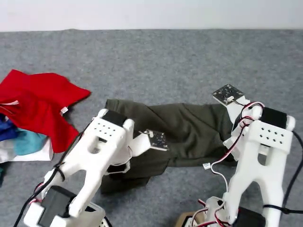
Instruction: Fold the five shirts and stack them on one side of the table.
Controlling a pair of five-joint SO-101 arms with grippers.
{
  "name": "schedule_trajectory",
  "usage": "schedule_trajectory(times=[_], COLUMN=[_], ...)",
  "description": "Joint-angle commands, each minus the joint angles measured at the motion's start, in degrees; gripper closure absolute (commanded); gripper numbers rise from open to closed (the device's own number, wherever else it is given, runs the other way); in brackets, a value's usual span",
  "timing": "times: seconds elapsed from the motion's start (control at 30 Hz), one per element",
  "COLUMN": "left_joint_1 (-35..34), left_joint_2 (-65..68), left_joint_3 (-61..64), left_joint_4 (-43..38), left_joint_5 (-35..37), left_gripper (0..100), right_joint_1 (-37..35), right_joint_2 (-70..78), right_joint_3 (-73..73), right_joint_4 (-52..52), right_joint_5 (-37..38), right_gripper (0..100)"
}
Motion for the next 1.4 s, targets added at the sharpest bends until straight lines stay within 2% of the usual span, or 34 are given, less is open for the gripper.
schedule_trajectory(times=[0.0,0.3,0.6,0.87,1.0,1.23,1.37], left_joint_1=[-0.79,-10.29,-11.16,-11.60,-14.51,-23.03,-23.47], left_joint_2=[-3.34,-3.52,-3.52,-3.52,-3.52,-3.52,-3.60], left_joint_3=[2.95,3.47,6.81,4.53,0.31,-3.65,-0.92], left_joint_4=[2.11,2.11,2.20,2.11,2.02,2.11,2.20], left_joint_5=[-2.99,-9.58,-13.89,-13.27,-10.02,-10.02,-10.02], left_gripper=[100,100,100,99,99,95,95], right_joint_1=[0.57,0.57,0.57,0.31,0.22,-3.21,-4.88], right_joint_2=[-2.07,-2.07,-1.71,-1.63,-1.63,-1.54,-1.54], right_joint_3=[-2.99,-2.99,-2.99,-2.99,-2.99,-2.73,-2.64], right_joint_4=[-0.22,-0.31,-1.71,-3.74,-4.00,-4.00,-4.00], right_joint_5=[-0.35,-0.09,0.00,-0.09,-0.26,-0.44,-0.44], right_gripper=[80.1,80.1,80.1,80.1,80.1,80.0,80.0])
